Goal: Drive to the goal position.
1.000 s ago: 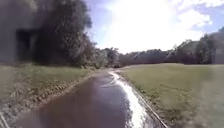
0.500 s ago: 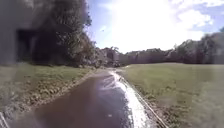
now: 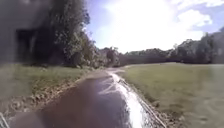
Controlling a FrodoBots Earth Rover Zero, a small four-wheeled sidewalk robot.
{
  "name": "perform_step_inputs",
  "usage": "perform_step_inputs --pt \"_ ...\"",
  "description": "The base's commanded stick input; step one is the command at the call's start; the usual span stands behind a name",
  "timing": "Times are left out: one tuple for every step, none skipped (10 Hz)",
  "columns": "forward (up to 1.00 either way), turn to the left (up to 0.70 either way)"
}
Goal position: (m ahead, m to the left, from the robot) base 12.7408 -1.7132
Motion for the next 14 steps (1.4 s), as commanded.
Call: perform_step_inputs --pt "0.70 0.00" --pt "0.70 0.00" --pt "0.70 0.00" --pt "0.70 0.00" --pt "0.70 0.00" --pt "0.70 0.00" --pt "0.70 0.00" --pt "0.70 0.00" --pt "0.70 0.00" --pt "0.70 0.00" --pt "0.70 0.00" --pt "0.70 0.00" --pt "0.70 0.00" --pt "0.70 0.00"
